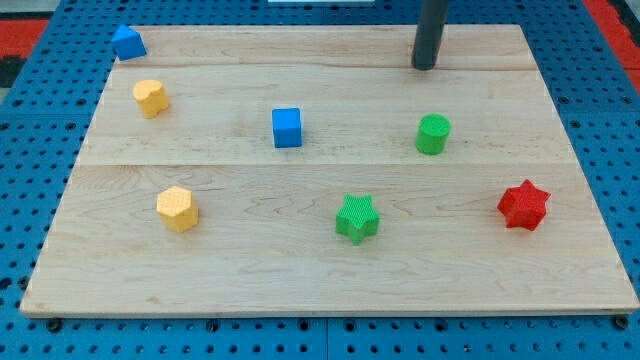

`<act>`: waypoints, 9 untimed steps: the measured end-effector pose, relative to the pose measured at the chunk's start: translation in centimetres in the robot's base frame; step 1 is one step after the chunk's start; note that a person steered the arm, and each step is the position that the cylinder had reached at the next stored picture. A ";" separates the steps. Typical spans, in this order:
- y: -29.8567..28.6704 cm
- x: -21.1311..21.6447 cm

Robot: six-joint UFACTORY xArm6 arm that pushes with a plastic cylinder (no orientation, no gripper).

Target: Move your arm towards the heart

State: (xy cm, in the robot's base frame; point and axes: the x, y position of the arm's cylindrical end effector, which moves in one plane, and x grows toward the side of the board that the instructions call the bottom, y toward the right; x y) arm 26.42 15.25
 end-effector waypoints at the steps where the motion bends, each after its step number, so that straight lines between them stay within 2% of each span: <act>1: 1.6 0.0; 4: 1.8 0.6; 5: 2.2 1.4; 6: 2.1 4.2; 7: -2.3 7.1; 8: -12.2 7.1; 9: -15.8 2.7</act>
State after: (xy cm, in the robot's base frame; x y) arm 29.09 -0.56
